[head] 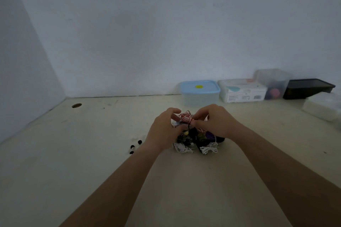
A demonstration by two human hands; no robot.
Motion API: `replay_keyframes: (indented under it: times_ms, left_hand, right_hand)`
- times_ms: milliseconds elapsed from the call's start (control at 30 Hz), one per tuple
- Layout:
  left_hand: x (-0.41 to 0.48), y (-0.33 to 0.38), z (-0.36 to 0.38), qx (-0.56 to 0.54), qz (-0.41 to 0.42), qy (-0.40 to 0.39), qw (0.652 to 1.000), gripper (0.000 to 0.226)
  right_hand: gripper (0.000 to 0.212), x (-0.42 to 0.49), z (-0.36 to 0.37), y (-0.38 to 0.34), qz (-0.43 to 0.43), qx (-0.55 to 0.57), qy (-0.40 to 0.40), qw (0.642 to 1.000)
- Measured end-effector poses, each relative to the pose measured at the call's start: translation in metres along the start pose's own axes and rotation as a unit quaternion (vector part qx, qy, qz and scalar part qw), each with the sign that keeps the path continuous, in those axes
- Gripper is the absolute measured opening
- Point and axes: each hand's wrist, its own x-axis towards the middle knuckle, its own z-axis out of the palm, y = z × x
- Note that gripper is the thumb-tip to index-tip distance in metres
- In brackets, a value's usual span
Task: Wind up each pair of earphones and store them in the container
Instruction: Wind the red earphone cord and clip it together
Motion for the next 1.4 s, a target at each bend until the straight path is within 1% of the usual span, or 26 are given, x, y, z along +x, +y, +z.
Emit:
replay_keyframes:
  times_ms: [100, 167, 233, 367, 500, 600, 733, 800, 833, 900, 967, 1067, 1133, 1233, 1300, 1333, 1400]
  left_hand:
    - [0.001, 0.001, 0.009, 0.010, 0.022, -0.011, 1.000, 0.051]
    - [0.003, 0.002, 0.011, 0.015, 0.038, 0.000, 0.999, 0.044]
    - [0.006, 0.002, 0.008, 0.008, 0.047, 0.012, 0.999, 0.037]
    - [0.010, 0.004, 0.000, -0.009, 0.068, 0.019, 0.997, 0.032]
    - [0.012, 0.014, -0.002, -0.060, 0.085, 0.027, 0.994, 0.025]
    - [0.011, 0.022, -0.004, -0.114, 0.059, 0.028, 0.991, 0.021]
    - [0.012, 0.027, -0.008, -0.187, 0.005, 0.035, 0.982, 0.018]
    - [0.011, 0.031, -0.012, -0.240, -0.033, 0.035, 0.969, 0.018]
    - [0.011, 0.034, -0.015, -0.266, -0.051, 0.032, 0.962, 0.017]
    - [0.009, 0.041, -0.021, -0.323, -0.086, 0.014, 0.942, 0.017]
    - [0.008, 0.046, -0.026, -0.377, -0.119, -0.004, 0.918, 0.017]
    - [0.008, 0.050, -0.030, -0.430, -0.164, -0.032, 0.887, 0.017]
    - [0.006, 0.050, -0.031, -0.433, -0.181, -0.052, 0.881, 0.019]
    - [0.000, 0.046, -0.032, -0.445, -0.187, -0.064, 0.873, 0.020]
    - [-0.006, 0.043, -0.035, -0.444, -0.180, -0.070, 0.875, 0.020]
    - [-0.010, 0.041, -0.036, -0.438, -0.173, -0.077, 0.879, 0.020]
    - [-0.017, 0.037, -0.039, -0.414, -0.161, -0.089, 0.892, 0.020]
  right_hand:
    - [0.009, 0.001, -0.004, 0.003, -0.006, 0.041, -0.005, 0.999]
    - [0.009, 0.001, -0.004, 0.007, -0.009, 0.067, -0.016, 0.998]
    - [0.013, 0.002, -0.004, 0.009, -0.009, 0.090, -0.034, 0.995]
    - [0.021, 0.000, -0.007, 0.008, -0.020, 0.118, -0.068, 0.990]
    - [0.014, -0.002, -0.008, -0.002, -0.015, 0.161, -0.070, 0.984]
    - [0.018, -0.002, -0.009, -0.007, -0.009, 0.179, -0.046, 0.983]
    - [0.033, -0.005, -0.013, -0.014, 0.013, 0.206, -0.027, 0.978]
    - [0.036, -0.006, -0.014, -0.015, 0.030, 0.214, -0.011, 0.976]
    - [0.041, -0.006, -0.014, -0.016, 0.036, 0.214, -0.002, 0.976]
    - [0.050, -0.006, -0.016, -0.018, 0.041, 0.208, 0.009, 0.977]
    - [0.051, -0.006, -0.020, -0.023, 0.043, 0.226, 0.016, 0.973]
    - [0.046, -0.003, -0.023, -0.030, 0.061, 0.292, 0.022, 0.954]
    - [0.040, 0.000, -0.023, -0.035, 0.069, 0.349, 0.014, 0.935]
    - [0.031, 0.005, -0.020, -0.047, 0.081, 0.449, 0.004, 0.890]
    - [0.026, 0.005, -0.015, -0.054, 0.084, 0.498, 0.011, 0.863]
    - [0.022, 0.005, -0.013, -0.057, 0.083, 0.510, 0.016, 0.856]
    - [0.017, 0.003, -0.007, -0.061, 0.083, 0.514, 0.022, 0.853]
